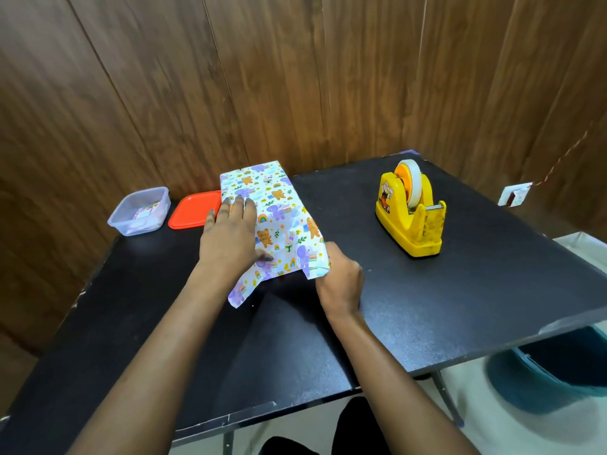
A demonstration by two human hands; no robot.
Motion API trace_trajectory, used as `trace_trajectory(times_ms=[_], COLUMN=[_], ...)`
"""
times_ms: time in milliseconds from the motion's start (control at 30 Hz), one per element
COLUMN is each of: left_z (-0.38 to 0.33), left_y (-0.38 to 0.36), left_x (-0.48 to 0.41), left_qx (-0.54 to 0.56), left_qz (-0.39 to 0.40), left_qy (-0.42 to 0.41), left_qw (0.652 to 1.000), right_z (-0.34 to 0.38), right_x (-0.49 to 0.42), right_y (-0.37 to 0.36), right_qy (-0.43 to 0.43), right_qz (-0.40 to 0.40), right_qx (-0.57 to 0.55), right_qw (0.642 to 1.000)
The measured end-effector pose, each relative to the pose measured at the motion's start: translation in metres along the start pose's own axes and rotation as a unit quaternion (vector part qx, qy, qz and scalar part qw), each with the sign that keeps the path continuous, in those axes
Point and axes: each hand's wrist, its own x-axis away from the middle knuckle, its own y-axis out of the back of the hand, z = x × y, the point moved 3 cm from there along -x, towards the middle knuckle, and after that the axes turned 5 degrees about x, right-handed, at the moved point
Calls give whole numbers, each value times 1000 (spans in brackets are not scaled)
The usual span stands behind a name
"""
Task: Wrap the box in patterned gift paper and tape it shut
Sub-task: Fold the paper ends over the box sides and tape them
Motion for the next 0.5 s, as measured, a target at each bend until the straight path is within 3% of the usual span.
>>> trace_trajectory(times_ms=[133, 233, 267, 333, 400, 500], left_z=[0, -1, -1, -1, -2, -3], left_y=[-1, -1, -1, 0, 1, 0], left_x=[1, 0, 0, -1, 0, 2], left_qx=[-3, 2, 5, 5, 2, 0], left_qz=[-4, -7, -9, -10, -9, -5], left_qy=[2, 3, 3, 2, 2, 4], left_qw=[1000, 1000, 1000, 1000, 1000, 1000], right_z=[-5, -16, -17, -13, -6, 3], right_x=[15, 39, 45, 49, 44, 34], right_y=[2, 15, 19, 23, 18, 4], right_qy=[-64, -161, -199, -257, -297, -357], right_qz=[25, 42, 67, 145, 196, 159], right_qx=[-30, -150, -244, -444, -521, -586], right_qw=[997, 975, 947, 846, 776, 710])
